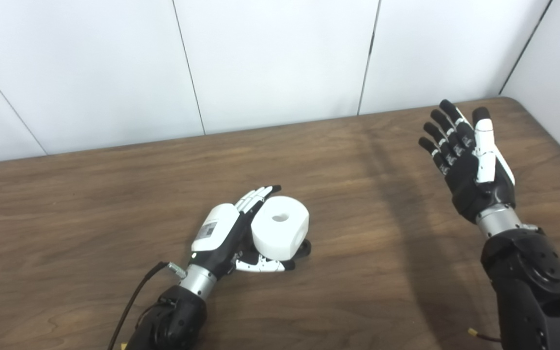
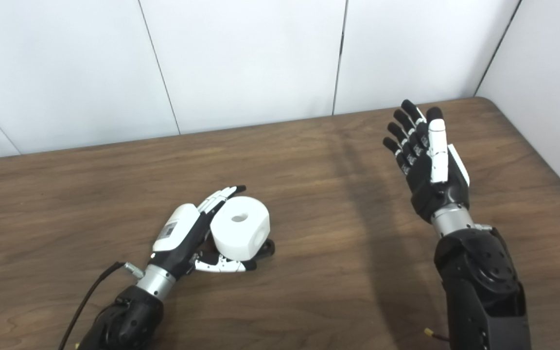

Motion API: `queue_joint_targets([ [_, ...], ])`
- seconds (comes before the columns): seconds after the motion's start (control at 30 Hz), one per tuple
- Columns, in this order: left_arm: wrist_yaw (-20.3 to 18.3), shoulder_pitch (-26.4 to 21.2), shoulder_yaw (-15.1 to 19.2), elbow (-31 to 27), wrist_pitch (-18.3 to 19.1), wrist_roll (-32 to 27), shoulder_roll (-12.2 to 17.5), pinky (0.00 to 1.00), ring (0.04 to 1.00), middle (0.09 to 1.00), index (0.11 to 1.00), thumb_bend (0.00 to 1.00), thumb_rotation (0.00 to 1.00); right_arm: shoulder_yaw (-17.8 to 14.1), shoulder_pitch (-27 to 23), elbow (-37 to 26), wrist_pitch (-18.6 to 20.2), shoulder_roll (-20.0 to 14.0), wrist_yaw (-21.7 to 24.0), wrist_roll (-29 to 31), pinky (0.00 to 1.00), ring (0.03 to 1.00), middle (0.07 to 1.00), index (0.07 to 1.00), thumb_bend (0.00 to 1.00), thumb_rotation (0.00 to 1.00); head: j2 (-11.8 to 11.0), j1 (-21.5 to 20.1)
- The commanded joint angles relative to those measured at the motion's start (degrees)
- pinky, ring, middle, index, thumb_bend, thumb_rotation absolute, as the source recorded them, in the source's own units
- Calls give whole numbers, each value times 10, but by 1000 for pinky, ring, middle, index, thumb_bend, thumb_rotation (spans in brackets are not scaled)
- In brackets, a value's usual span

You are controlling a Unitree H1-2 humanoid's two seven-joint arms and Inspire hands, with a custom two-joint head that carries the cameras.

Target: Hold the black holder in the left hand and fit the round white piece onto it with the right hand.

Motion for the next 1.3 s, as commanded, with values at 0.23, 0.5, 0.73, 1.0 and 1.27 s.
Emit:
queue_joint_targets([
  [0.23, -45, 8, -2, 19, 41, -3, 25, 941, 980, 974, 967, 1000, 323, 1, -25, -16, -10, -2, 1, -9, 912, 939, 944, 940, 298, 1000, 0, 1],
  [0.5, -61, 9, 4, 17, 37, -20, 38, 945, 983, 983, 985, 1000, 340, 1, -29, -11, -11, 2, -1, -15, 910, 938, 946, 941, 296, 997, 0, 0],
  [0.73, -86, 2, 0, 15, 38, -37, 54, 960, 996, 992, 1000, 1000, 319, -1, -39, -1, -15, 4, -7, -22, 899, 934, 940, 934, 288, 988, 2, -1],
  [1.0, -109, -7, 3, 23, 28, -66, 78, 974, 998, 1000, 1000, 1000, 290, -1, -48, -1, -10, 9, -13, -29, 910, 936, 943, 940, 292, 1000, 0, -5],
  [1.27, -113, -10, 11, 30, 10, -102, 102, 950, 979, 985, 1000, 1000, 254, 1, -56, 14, -18, 13, -7, -36, 906, 940, 946, 939, 280, 987, -2, -3],
])
